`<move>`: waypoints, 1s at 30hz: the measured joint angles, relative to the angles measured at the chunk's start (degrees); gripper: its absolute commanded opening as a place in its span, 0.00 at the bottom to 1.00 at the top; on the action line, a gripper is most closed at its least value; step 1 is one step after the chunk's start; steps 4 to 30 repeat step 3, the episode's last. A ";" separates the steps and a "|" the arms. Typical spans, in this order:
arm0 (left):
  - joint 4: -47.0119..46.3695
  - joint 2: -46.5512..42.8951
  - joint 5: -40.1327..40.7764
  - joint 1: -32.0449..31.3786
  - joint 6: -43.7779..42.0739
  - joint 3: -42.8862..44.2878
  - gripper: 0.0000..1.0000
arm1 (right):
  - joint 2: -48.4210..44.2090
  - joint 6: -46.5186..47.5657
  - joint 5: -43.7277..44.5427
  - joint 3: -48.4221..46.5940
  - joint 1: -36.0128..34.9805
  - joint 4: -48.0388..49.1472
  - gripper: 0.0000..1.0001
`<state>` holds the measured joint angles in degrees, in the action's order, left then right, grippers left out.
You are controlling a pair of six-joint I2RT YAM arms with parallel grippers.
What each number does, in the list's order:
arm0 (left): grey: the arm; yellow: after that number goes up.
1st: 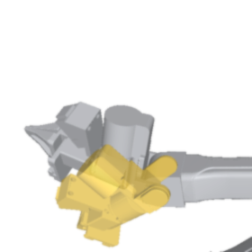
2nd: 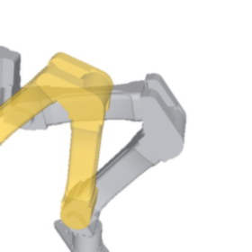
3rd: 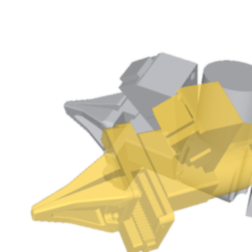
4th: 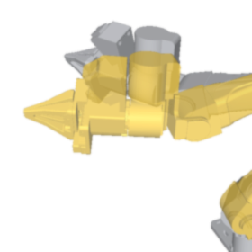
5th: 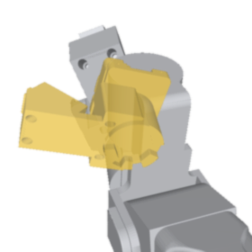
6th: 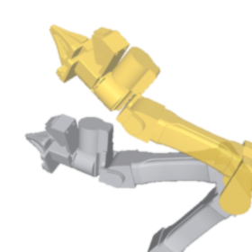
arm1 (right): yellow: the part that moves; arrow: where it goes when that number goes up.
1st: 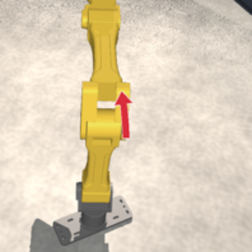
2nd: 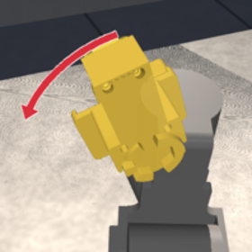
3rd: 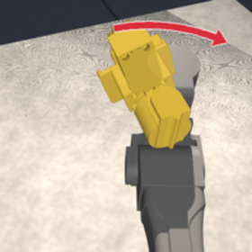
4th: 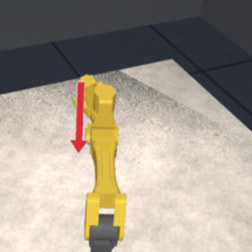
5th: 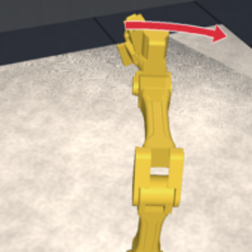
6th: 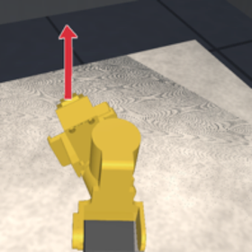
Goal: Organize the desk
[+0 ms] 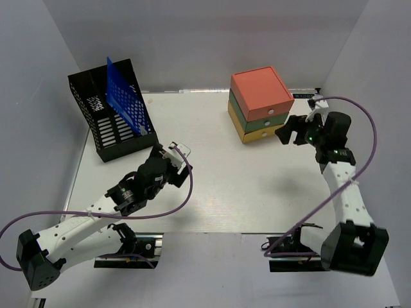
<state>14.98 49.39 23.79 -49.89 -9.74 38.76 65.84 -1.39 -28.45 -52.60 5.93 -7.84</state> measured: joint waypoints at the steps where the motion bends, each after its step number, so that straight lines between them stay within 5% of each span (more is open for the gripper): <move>1: -0.20 0.00 -0.17 -0.02 0.11 -0.09 0.98 | -2.27 0.59 0.00 0.33 0.02 -0.68 0.89; 30: -0.55 0.02 -0.35 -0.02 0.33 -0.39 0.98 | -6.21 1.81 -0.24 1.14 0.04 -1.42 0.89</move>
